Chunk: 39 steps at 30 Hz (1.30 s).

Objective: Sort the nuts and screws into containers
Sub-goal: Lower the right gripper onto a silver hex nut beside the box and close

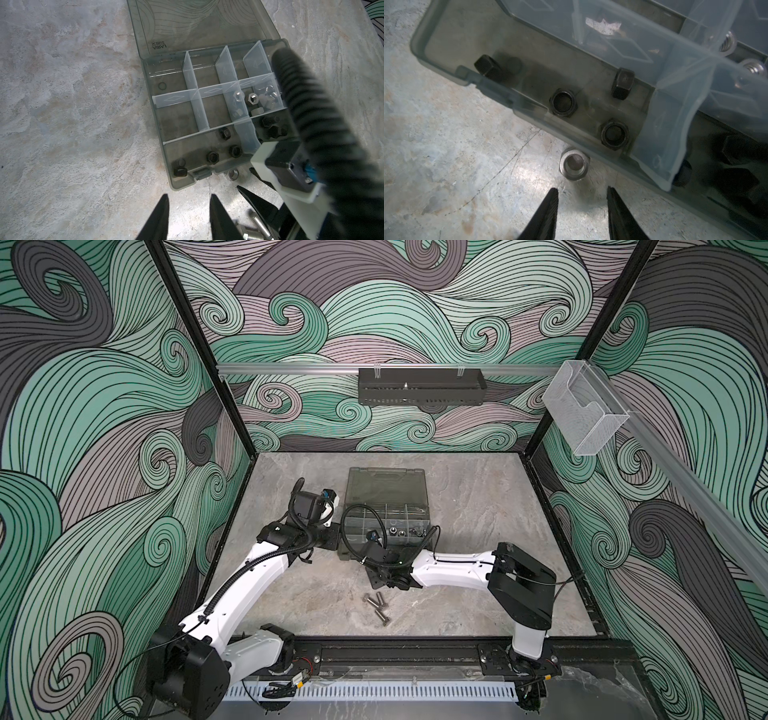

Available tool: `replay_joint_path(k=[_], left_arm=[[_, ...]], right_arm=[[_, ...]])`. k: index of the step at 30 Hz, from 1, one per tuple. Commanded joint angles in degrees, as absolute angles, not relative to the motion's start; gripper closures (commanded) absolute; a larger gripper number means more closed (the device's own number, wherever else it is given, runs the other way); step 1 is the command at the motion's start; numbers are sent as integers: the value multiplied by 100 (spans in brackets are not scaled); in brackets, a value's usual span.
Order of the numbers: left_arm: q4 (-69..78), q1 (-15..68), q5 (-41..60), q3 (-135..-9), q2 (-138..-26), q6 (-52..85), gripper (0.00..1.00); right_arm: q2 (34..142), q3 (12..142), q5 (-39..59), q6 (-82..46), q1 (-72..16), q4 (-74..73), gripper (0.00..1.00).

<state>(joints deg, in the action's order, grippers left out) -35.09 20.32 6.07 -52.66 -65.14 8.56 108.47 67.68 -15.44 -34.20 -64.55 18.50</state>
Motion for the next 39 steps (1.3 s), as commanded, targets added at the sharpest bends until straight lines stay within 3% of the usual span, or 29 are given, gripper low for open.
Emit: replay_joint_path(k=[1, 20, 29, 39], left_arm=[[-3483, 2000, 411, -5247, -6356, 923, 63], [-3507, 1972, 237, -5231, -6346, 957, 63], [-3507, 1974, 237, -5237, -6346, 948, 63], [-3515, 1977, 229, -5232, -6370, 945, 63]], right_arm=[[11001, 6903, -1686, -3491, -6514, 1697, 59], [11467, 7172, -1903, -3476, -6536, 1637, 63], [11549, 7172, -1921, -3481, -6513, 1619, 73], [11270, 6908, -1824, -3435, -6655, 1688, 77]])
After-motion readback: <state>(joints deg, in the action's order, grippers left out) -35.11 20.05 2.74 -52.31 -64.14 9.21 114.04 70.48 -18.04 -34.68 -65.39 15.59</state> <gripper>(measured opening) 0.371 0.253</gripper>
